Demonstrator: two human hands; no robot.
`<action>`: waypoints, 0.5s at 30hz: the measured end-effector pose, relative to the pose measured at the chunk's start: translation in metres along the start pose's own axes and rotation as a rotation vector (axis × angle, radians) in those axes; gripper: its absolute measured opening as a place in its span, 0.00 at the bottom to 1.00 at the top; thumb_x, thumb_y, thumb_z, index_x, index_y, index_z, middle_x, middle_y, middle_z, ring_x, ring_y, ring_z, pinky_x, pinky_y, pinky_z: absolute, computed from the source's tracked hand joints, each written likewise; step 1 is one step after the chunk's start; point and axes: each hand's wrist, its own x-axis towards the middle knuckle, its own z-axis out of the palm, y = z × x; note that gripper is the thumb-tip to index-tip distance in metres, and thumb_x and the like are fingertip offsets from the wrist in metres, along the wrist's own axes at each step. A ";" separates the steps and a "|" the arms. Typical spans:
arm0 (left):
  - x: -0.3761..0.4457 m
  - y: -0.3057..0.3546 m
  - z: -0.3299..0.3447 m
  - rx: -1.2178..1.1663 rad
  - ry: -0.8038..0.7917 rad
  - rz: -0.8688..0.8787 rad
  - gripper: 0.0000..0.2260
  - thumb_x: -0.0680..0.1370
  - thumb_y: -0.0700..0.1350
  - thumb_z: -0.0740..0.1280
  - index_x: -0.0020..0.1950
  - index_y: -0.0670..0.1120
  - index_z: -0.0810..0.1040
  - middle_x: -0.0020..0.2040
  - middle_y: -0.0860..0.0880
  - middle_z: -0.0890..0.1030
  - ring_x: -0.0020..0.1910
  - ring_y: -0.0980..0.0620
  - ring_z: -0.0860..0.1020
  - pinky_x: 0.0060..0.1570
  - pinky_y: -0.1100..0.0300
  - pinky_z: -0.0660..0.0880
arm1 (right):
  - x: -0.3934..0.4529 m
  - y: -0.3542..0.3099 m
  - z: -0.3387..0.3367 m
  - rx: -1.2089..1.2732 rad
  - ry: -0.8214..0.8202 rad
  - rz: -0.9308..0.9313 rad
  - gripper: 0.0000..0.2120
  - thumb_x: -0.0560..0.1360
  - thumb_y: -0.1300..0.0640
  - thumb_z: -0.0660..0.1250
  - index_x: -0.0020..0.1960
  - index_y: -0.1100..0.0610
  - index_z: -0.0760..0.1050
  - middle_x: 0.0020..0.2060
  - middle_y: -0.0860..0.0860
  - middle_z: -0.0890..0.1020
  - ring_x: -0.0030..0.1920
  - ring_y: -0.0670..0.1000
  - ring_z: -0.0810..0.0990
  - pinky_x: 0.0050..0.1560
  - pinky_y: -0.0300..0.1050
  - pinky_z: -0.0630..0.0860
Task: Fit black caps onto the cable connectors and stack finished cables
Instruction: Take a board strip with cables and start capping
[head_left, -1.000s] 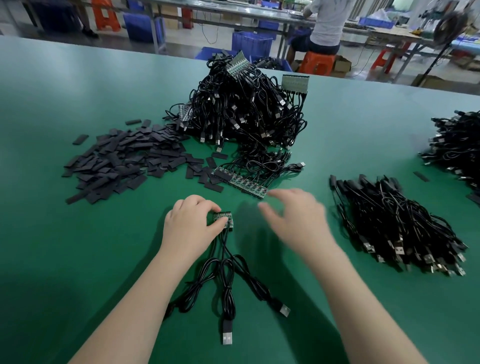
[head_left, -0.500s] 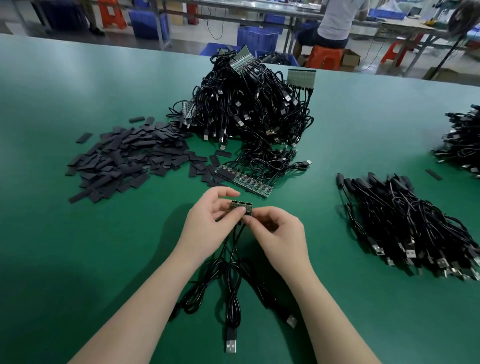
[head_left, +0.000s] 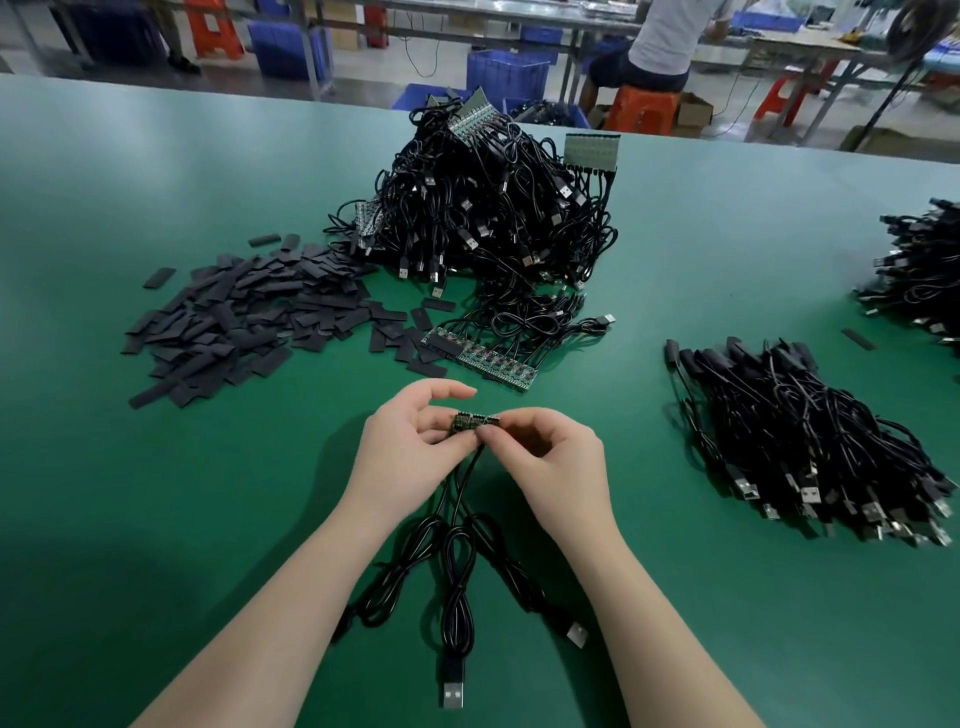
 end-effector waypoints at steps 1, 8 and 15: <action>0.000 0.000 0.000 -0.001 -0.001 -0.002 0.17 0.72 0.36 0.74 0.52 0.57 0.78 0.41 0.53 0.86 0.42 0.54 0.84 0.46 0.66 0.78 | 0.000 0.000 0.001 0.005 0.003 0.000 0.10 0.71 0.56 0.77 0.37 0.43 0.80 0.35 0.38 0.84 0.37 0.39 0.80 0.40 0.29 0.73; 0.003 0.002 -0.005 0.034 -0.075 0.008 0.19 0.72 0.38 0.74 0.55 0.59 0.78 0.43 0.53 0.86 0.42 0.56 0.84 0.47 0.68 0.76 | -0.001 0.000 0.002 0.051 0.000 -0.019 0.10 0.71 0.59 0.77 0.37 0.47 0.80 0.34 0.41 0.83 0.34 0.39 0.79 0.38 0.29 0.71; -0.003 0.002 0.005 0.025 0.040 0.051 0.20 0.71 0.36 0.74 0.47 0.63 0.77 0.40 0.55 0.86 0.40 0.56 0.84 0.43 0.70 0.76 | -0.001 -0.002 0.000 0.058 0.030 -0.027 0.10 0.72 0.60 0.76 0.36 0.51 0.78 0.32 0.44 0.81 0.32 0.40 0.76 0.37 0.32 0.72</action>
